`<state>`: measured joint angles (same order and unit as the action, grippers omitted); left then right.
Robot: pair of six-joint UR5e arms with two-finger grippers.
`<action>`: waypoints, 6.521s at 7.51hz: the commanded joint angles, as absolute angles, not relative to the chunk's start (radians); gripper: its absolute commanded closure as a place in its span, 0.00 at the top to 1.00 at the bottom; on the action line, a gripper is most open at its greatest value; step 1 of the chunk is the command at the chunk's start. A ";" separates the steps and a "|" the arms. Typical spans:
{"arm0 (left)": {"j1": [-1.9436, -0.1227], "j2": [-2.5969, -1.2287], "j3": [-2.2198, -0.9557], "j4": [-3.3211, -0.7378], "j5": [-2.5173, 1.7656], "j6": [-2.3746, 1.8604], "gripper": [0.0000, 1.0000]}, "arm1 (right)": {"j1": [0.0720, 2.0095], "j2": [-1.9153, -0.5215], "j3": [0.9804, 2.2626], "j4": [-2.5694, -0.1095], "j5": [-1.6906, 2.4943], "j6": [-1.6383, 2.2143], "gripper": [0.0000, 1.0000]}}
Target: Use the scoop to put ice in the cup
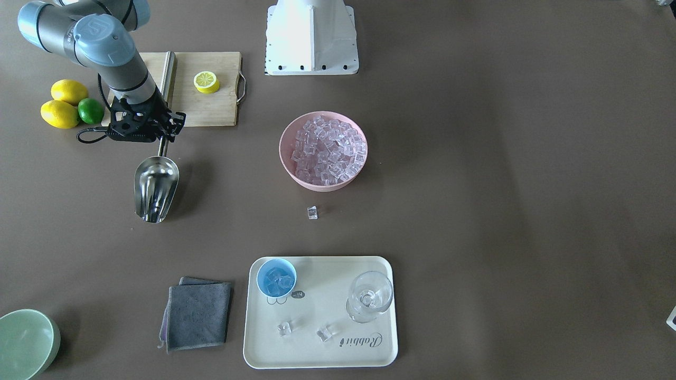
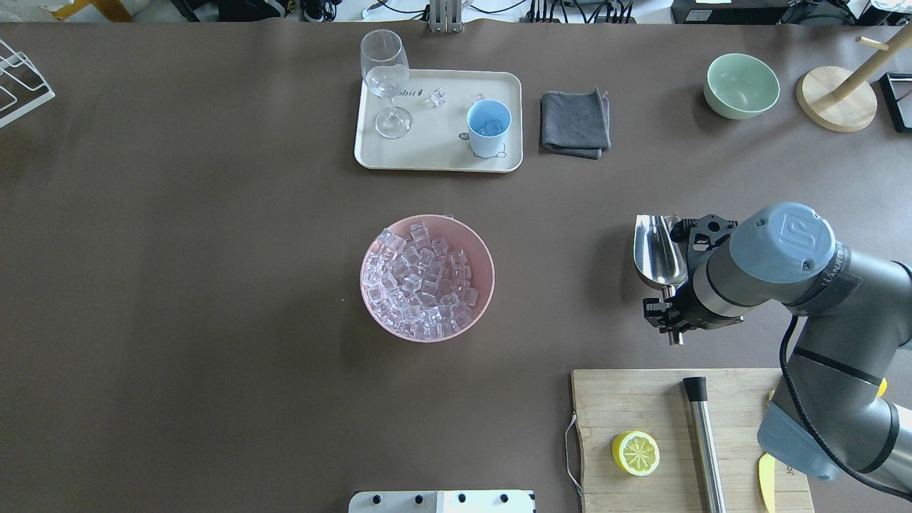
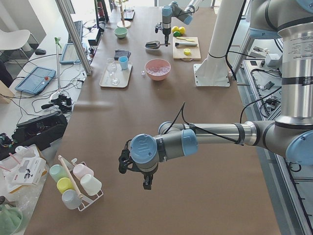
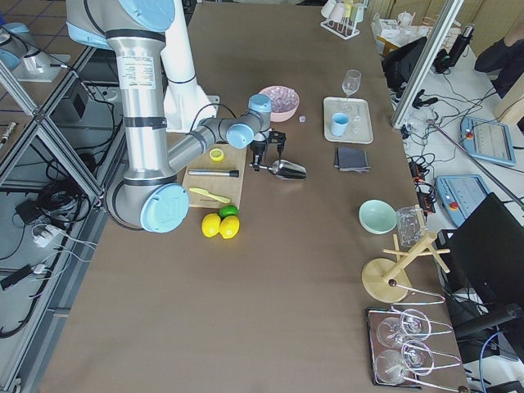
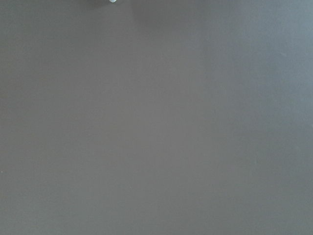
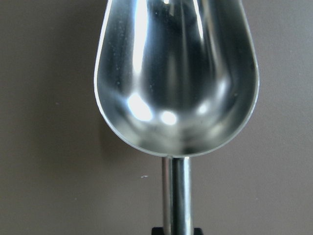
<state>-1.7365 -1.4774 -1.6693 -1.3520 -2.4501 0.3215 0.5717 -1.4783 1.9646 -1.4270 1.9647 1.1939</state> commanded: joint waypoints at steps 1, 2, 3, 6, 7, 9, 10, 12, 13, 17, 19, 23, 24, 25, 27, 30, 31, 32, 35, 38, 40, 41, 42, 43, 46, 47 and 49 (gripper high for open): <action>-1.711 -1.482 -1.709 -1.358 -2.497 0.178 0.98 | 0.565 -1.483 1.945 -1.385 1.956 1.204 0.00; -1.685 -1.492 -1.719 -1.359 -2.514 0.175 0.98 | 0.565 -1.482 1.945 -1.385 1.957 1.206 0.00; -1.655 -1.496 -1.742 -1.356 -2.510 0.161 0.98 | 0.565 -1.482 1.945 -1.385 1.959 1.203 0.00; -1.609 -1.494 -1.807 -1.356 -2.437 0.123 0.98 | 0.565 -1.480 1.940 -1.385 1.980 1.155 0.28; -1.606 -1.496 -1.816 -1.353 -2.401 0.120 0.98 | 0.565 -1.476 1.931 -1.385 1.977 1.149 0.99; -1.608 -1.503 -1.827 -1.347 -2.318 0.121 0.98 | 0.565 -1.471 1.927 -1.385 1.980 1.147 1.00; -1.608 -1.502 -1.822 -1.353 -2.330 0.123 0.98 | 0.566 -1.471 1.928 -1.387 1.980 1.147 1.00; -1.608 -1.502 -1.818 -1.355 -2.330 0.121 0.98 | 0.569 -1.473 1.936 -1.391 1.980 1.146 1.00; -1.608 -1.499 -1.810 -1.356 -2.332 0.121 0.98 | 0.584 -1.473 1.947 -1.394 1.980 1.141 1.00; -1.627 -1.488 -1.793 -1.362 -2.333 0.130 0.98 | 0.711 -1.473 2.038 -1.519 2.016 0.961 1.00; -1.664 -1.488 -1.776 -1.359 -2.332 0.130 0.98 | 0.818 -1.482 2.036 -1.581 2.014 0.814 1.00; -1.657 -1.489 -1.784 -1.361 -2.332 0.130 0.98 | 1.035 -1.612 2.025 -1.577 2.127 0.578 1.00; -1.654 -1.489 -1.786 -1.359 -2.332 0.133 0.98 | 1.116 -1.646 2.014 -1.577 2.158 0.458 1.00; -1.654 -1.489 -1.786 -1.359 -2.332 0.135 0.98 | 1.214 -1.681 1.993 -1.578 2.198 0.368 1.00; -1.638 -1.488 -1.796 -1.356 -2.332 0.135 0.98 | 1.406 -1.692 1.883 -1.578 2.269 0.185 1.00; -1.657 -1.359 -1.933 -1.355 -2.332 0.137 0.98 | 1.572 -1.693 1.757 -1.578 2.289 0.039 1.00; -1.657 -1.341 -1.954 -1.350 -2.333 0.152 0.98 | 1.580 -1.694 1.738 -1.578 2.308 0.032 1.00; -1.657 -1.312 -1.974 -1.350 -2.338 0.231 0.98 | 1.580 -1.703 1.735 -1.578 2.307 0.035 1.00; -1.660 -1.342 -1.916 -1.356 -2.339 0.325 0.98 | 1.580 -1.701 1.713 -1.578 2.318 0.040 1.00; -1.664 -1.350 -1.890 -1.356 -2.339 0.325 0.98 | 1.580 -1.700 1.697 -1.578 2.338 0.057 1.00; -1.664 -1.351 -1.881 -1.359 -2.339 0.325 0.98 | 1.580 -1.695 1.697 -1.577 2.333 0.069 1.00; -1.664 -1.351 -1.878 -1.359 -2.339 0.325 0.98 | 1.580 -1.695 1.698 -1.577 2.330 0.068 1.00; -1.664 -1.353 -1.873 -1.359 -2.339 0.325 0.98 | 1.580 -1.692 1.697 -1.575 2.329 0.066 1.00; -1.664 -1.359 -1.875 -1.359 -2.339 0.325 0.98 | 1.580 -1.692 1.697 -1.575 2.327 0.063 1.00; -1.664 -1.359 -1.875 -1.359 -2.339 0.327 0.98 | 1.580 -1.694 1.686 -1.562 2.326 0.061 1.00; -1.663 -1.359 -1.873 -1.359 -2.339 0.325 0.98 | 1.580 -1.694 1.686 -1.562 2.321 0.060 1.00; -1.663 -1.359 -1.870 -1.359 -2.339 0.327 0.98 | 1.580 -1.697 1.686 -1.563 2.318 0.060 1.00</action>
